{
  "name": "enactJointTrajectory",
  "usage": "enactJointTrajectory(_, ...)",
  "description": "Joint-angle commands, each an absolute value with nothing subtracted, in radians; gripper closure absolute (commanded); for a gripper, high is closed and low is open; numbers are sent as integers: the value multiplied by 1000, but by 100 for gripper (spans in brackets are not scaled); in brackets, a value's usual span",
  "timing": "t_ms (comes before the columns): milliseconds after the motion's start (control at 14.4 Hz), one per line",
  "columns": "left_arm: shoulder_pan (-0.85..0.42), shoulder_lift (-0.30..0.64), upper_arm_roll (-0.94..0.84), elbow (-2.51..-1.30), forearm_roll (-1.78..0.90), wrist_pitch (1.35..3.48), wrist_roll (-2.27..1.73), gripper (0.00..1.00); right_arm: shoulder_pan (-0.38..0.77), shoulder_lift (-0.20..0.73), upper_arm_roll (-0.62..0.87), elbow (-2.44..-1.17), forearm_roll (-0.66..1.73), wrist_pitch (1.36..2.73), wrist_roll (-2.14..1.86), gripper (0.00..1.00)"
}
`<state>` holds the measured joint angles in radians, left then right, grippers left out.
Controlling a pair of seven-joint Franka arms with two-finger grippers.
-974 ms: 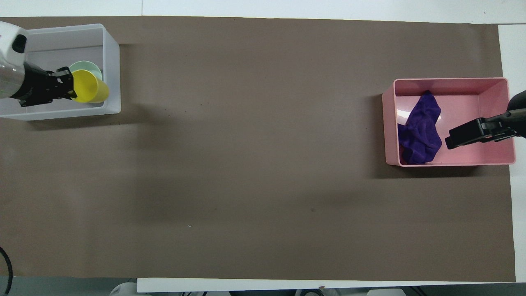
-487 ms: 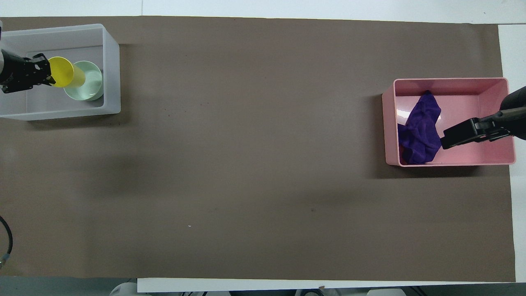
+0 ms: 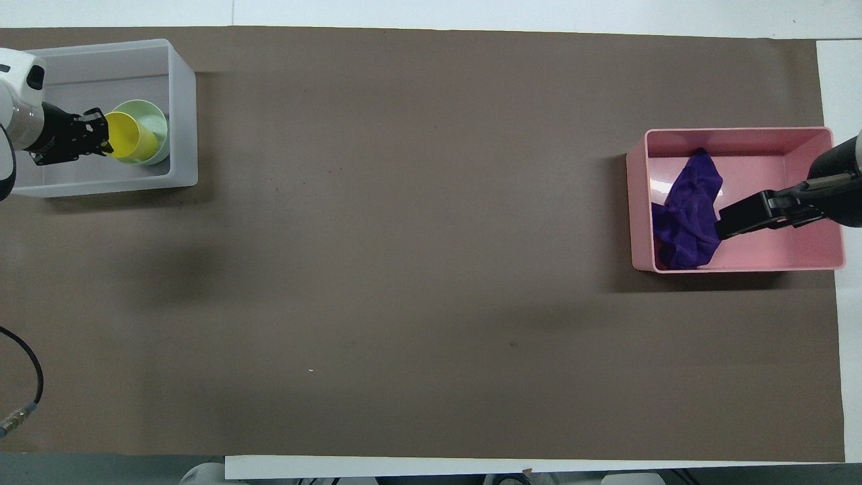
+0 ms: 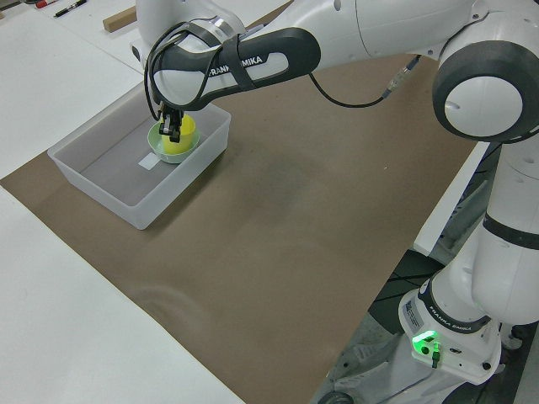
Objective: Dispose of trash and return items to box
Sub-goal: 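Release the cup into the bowl and withdraw the left gripper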
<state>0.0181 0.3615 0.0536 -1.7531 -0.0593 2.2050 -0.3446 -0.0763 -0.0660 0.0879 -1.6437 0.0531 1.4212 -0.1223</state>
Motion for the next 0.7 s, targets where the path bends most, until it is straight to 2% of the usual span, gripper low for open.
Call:
enactJointTrajectory(0, 6, 339, 48, -1708, -49, 2121, -333, 0, -84, -91, 100, -1672, 41, 1443, -104, 0)
enactJointTrajectory(139, 2, 289, 41, -1634, -46, 1926, -313, 0, -84, -89, 103, -1669, 20, 1445, -104, 0)
enactJointTrajectory(626, -61, 26, 37, -1621, -21, 1640, -121, 0, -101, -92, 117, -1667, 34, 1440, -115, 0)
